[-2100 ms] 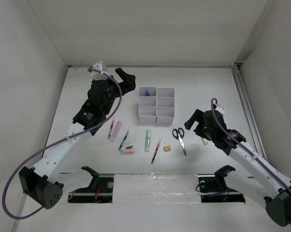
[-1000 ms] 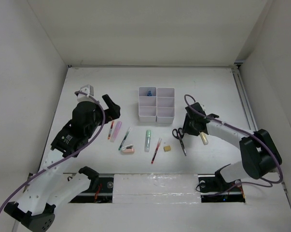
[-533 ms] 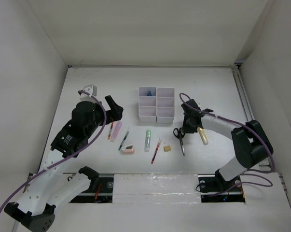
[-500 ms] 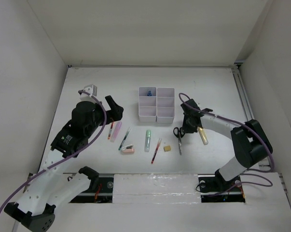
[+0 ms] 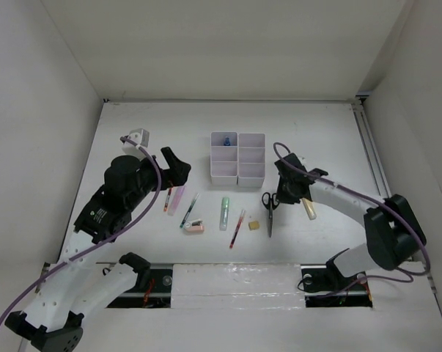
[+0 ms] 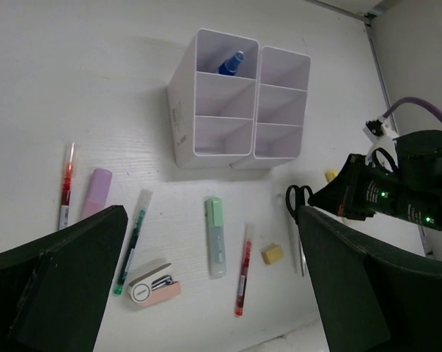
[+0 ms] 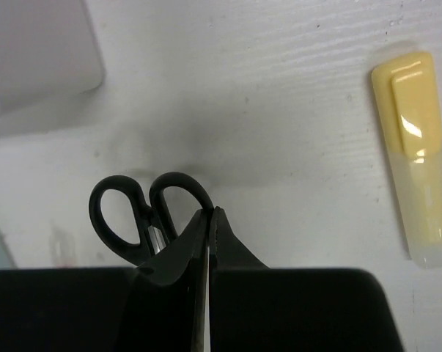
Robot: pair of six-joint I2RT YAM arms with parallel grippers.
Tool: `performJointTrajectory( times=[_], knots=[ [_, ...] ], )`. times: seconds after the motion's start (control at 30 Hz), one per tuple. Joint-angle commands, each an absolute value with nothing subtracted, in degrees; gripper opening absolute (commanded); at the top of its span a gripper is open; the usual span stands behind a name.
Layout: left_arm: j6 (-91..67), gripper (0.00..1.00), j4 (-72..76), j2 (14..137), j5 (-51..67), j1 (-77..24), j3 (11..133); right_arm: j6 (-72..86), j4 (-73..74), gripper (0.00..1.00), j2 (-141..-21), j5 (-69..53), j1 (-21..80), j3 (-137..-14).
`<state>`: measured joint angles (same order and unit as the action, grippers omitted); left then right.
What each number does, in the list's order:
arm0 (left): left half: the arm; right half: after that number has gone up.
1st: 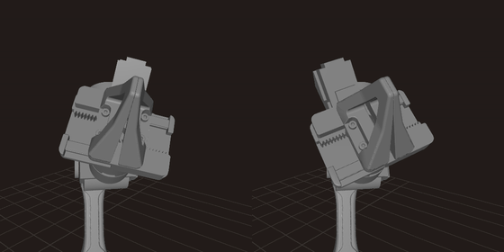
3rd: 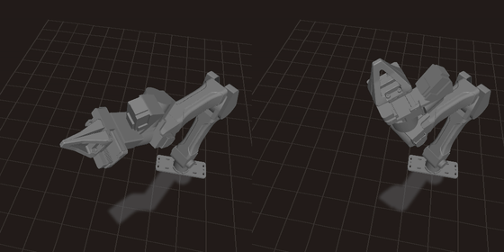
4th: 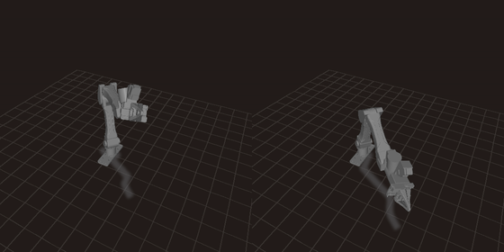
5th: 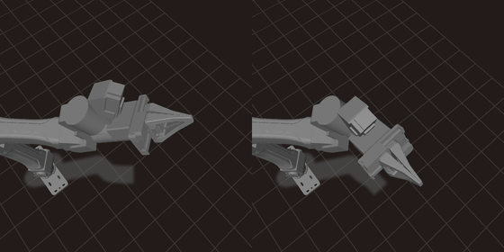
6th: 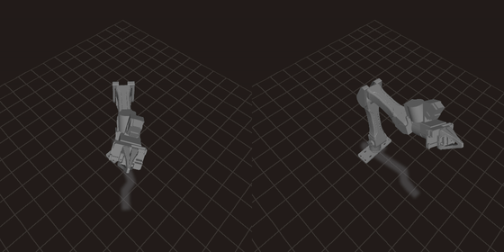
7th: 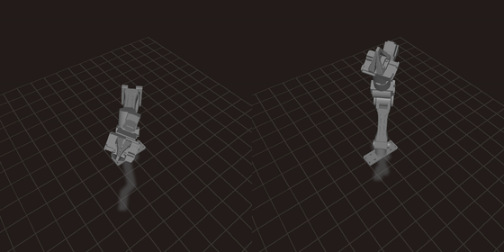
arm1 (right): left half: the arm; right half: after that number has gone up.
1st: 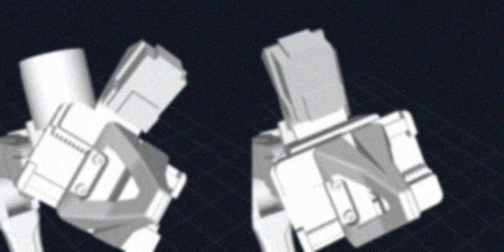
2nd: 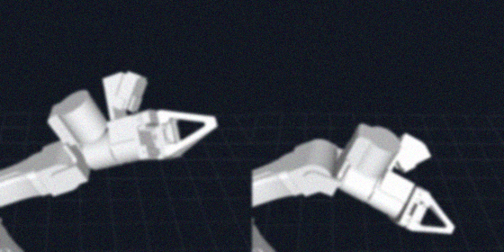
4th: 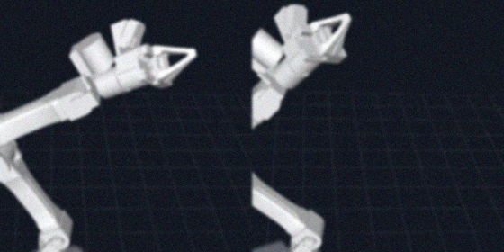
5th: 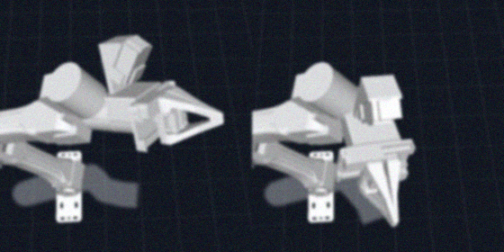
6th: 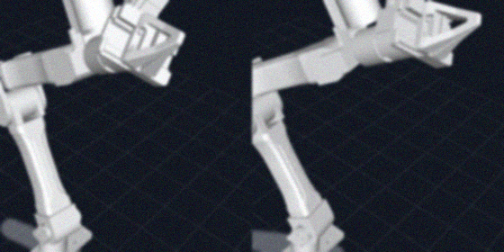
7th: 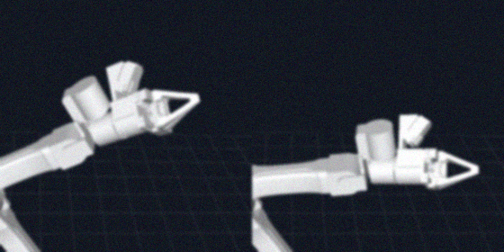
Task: Sort the stationery into containers
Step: Grab a piece of stationery with the right arm, then pass the stationery from the right arm to the left
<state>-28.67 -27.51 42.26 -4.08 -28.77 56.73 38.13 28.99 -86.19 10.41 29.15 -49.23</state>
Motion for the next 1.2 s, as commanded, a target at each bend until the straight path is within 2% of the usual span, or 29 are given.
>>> performJointTrajectory(
  times=[0.0,0.17,0.3,0.43,0.5,0.73,1.03,1.17],
  knots=[
    [-27.0,1.00,-22.1,42.0,2.4,-28.8,55.9,41.1,30.1,0.00,-77.8,12.6,31.9,-48.2],
    [-27.5,1.00,-17.4,40.9,8.0,-28.8,54.8,43.8,34.0,0.00,-65.0,16.6,35.5,-49.8],
    [-30.7,1.00,-9.0,40.9,19.0,-28.8,50.9,44.9,33.3,0.00,-58.5,16.6,38.9,-53.1],
    [-36.5,1.00,7.1,45.8,33.9,-29.4,45.0,44.9,32.7,0.00,-59.6,16.6,42.4,-58.9],
    [-38.1,1.00,16.8,48.0,36.9,-31.3,42.4,44.3,32.7,0.00,-61.3,17.8,45.1,-62.0],
    [-39.2,1.00,30.9,52.4,39.5,-33.9,36.5,43.7,30.1,0.00,-68.5,17.8,48.1,-68.4],
    [-37.3,1.00,31.6,53.7,36.4,-33.9,34.7,42.6,28.6,0.00,-70.9,17.1,50.5,-72.2],
    [-37.3,0.95,31.6,56.4,35.9,-33.9,35.3,42.6,28.0,0.00,-72.4,17.1,52.9,-73.3]
  ],
)
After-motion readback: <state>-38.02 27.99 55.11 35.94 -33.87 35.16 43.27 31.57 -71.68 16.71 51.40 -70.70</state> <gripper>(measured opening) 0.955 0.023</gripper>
